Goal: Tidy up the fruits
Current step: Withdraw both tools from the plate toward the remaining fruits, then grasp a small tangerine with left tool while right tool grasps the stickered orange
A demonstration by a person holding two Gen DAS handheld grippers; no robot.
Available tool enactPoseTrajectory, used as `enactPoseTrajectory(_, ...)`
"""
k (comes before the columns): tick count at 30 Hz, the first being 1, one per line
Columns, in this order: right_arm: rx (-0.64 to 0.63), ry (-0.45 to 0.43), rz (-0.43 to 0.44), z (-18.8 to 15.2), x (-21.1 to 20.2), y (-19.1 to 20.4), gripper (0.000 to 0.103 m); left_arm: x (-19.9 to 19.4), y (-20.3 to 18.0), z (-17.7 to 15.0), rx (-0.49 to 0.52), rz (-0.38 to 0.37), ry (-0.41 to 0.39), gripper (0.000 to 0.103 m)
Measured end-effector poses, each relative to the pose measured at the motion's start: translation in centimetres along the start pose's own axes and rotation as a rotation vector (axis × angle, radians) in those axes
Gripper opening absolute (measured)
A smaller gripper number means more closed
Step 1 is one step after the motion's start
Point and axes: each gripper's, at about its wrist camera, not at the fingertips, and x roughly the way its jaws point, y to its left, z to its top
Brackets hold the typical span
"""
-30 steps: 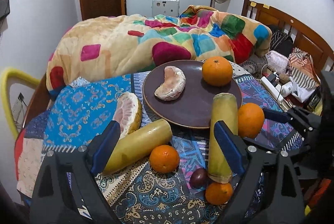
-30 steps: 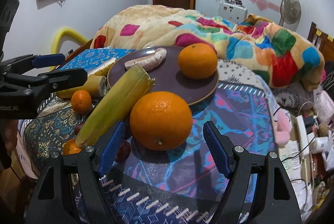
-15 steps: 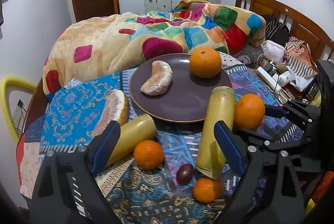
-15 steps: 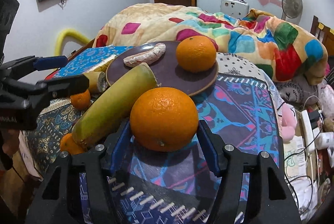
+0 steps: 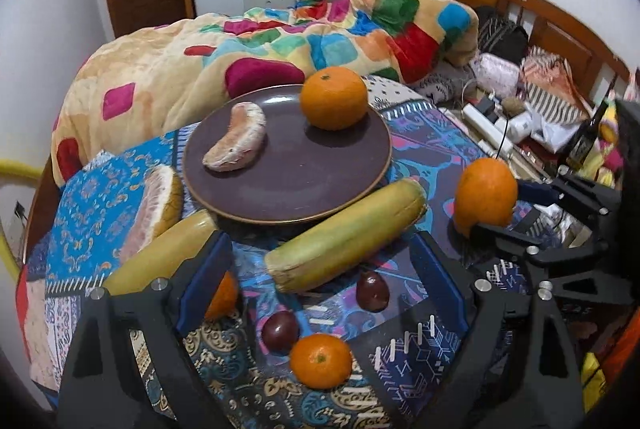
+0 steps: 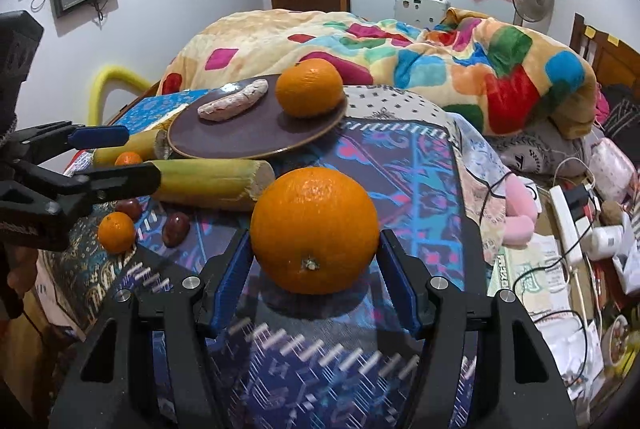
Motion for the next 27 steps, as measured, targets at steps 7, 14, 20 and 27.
enactPoseTrajectory(7,0.008,-0.011,0.013,-0.5,-0.5,-0.5,0.060,1.3,-0.4,-0.3,0.003,0.030,0.037,0.092)
enactPoseTrajectory(14,-0.009,-0.028,0.022,-1.0,-0.9,0.1,0.059,-1.3,2.3,-1.7,-0.047,0.064,0.022,0.092)
enactPoseTrajectory(20,-0.025,-0.039,0.018,-1.5,-1.4,1.2,0.059,-3.0,3.8,-4.1,-0.110,0.035,0.035,0.083)
enactPoseTrajectory(27,-0.012,-0.024,0.020,-2.2,-2.1,1.5,0.059,-3.2,2.9,-5.6,-0.123,-0.005,0.052,0.074)
